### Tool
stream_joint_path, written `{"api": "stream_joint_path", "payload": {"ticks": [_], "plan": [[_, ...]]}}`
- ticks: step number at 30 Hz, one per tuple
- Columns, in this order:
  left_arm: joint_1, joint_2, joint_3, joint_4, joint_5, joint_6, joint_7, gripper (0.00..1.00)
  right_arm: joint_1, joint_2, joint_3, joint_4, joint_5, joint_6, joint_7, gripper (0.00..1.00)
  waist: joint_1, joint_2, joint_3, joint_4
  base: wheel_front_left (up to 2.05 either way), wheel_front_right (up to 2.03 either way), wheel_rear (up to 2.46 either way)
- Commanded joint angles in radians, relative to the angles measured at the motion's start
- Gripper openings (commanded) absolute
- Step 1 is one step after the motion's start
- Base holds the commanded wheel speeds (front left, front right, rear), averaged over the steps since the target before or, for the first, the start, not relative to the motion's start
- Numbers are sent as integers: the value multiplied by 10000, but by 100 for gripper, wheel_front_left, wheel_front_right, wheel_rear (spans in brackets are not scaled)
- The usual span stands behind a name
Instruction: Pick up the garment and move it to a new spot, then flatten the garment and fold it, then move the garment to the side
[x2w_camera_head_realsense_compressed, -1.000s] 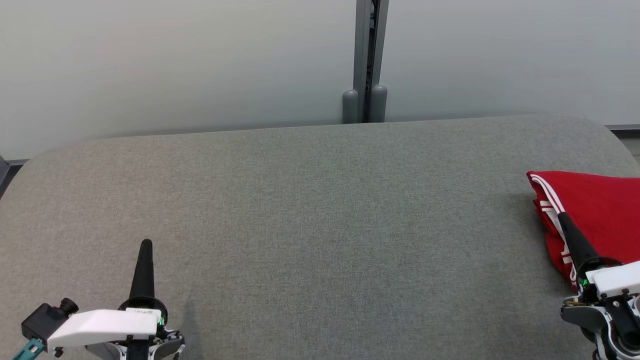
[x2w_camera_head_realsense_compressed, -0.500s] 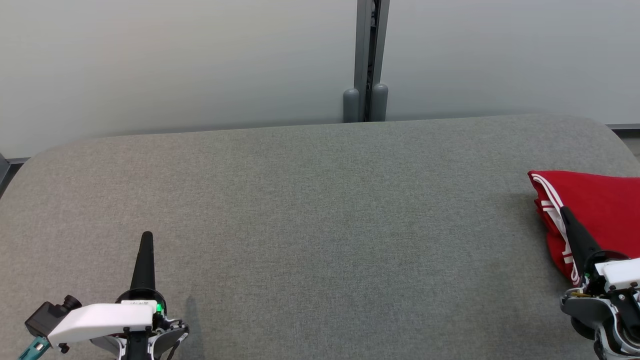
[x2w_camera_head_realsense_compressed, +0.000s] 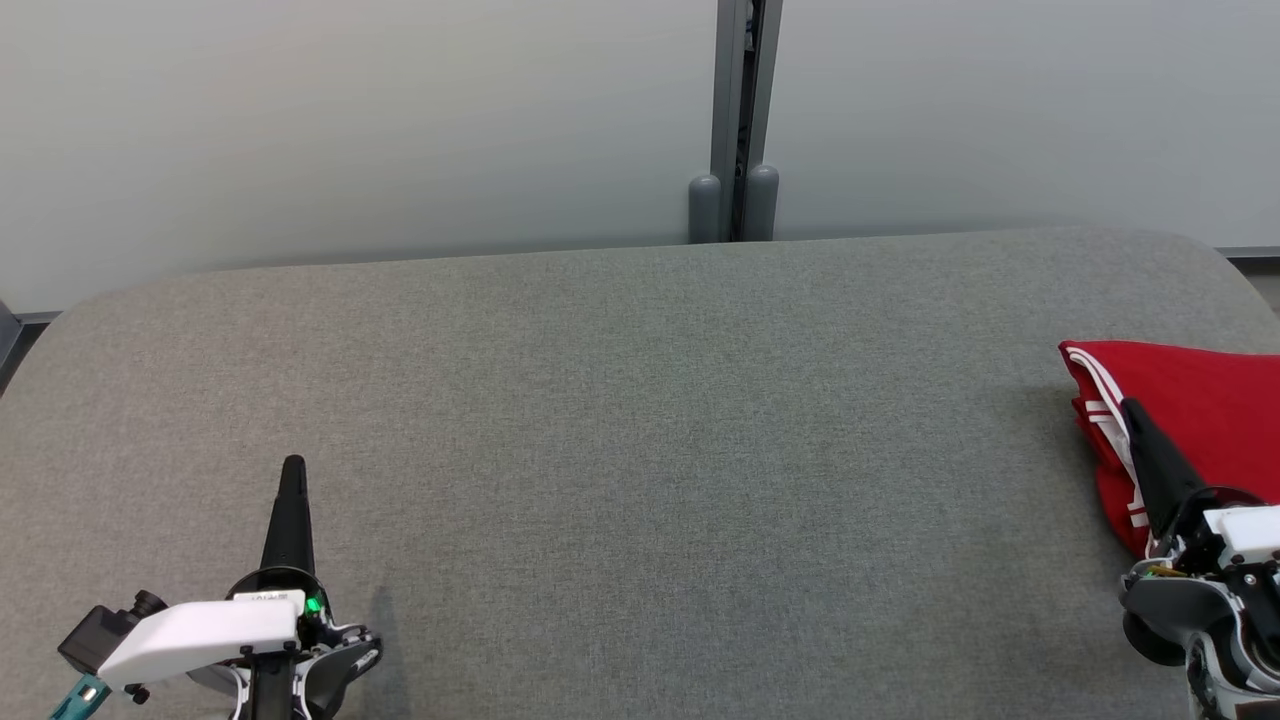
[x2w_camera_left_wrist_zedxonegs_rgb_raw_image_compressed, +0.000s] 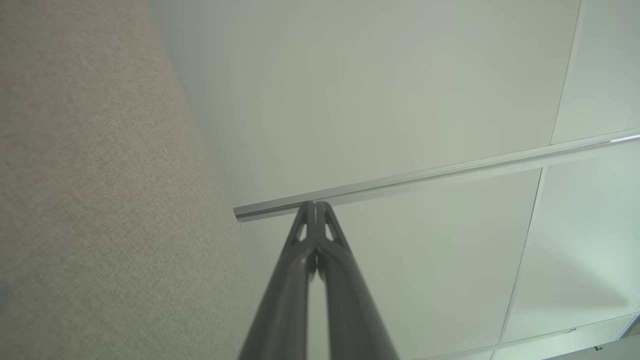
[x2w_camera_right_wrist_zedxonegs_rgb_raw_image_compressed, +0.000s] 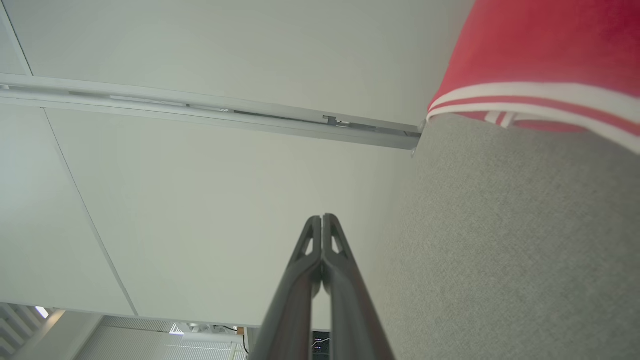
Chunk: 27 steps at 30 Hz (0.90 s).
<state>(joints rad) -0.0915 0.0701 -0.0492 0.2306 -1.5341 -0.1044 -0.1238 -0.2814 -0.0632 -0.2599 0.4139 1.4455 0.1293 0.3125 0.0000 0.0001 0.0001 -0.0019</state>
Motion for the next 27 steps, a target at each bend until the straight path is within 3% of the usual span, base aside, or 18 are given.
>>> {"api": "stream_joint_path", "payload": {"ticks": [1, 15, 27], "plan": [[-276, -28, 67, 17, -161, -87, 12, 0, -163, -24, -84, 89, 209, 23, 87, 0, 0, -1, 3, 3, 0, 0, 0], [-490, -203, 144, 243, -984, -306, 22, 0, -422, 16, -210, 461, 1093, 25, 282, 0, 0, -1, 33, 27, 0, 0, 0], [-437, -203, 139, 242, -975, -291, 24, 0, -405, 8, -195, 457, 1074, 25, 275, 0, 0, -1, 34, 27, 0, 0, 0]]}}
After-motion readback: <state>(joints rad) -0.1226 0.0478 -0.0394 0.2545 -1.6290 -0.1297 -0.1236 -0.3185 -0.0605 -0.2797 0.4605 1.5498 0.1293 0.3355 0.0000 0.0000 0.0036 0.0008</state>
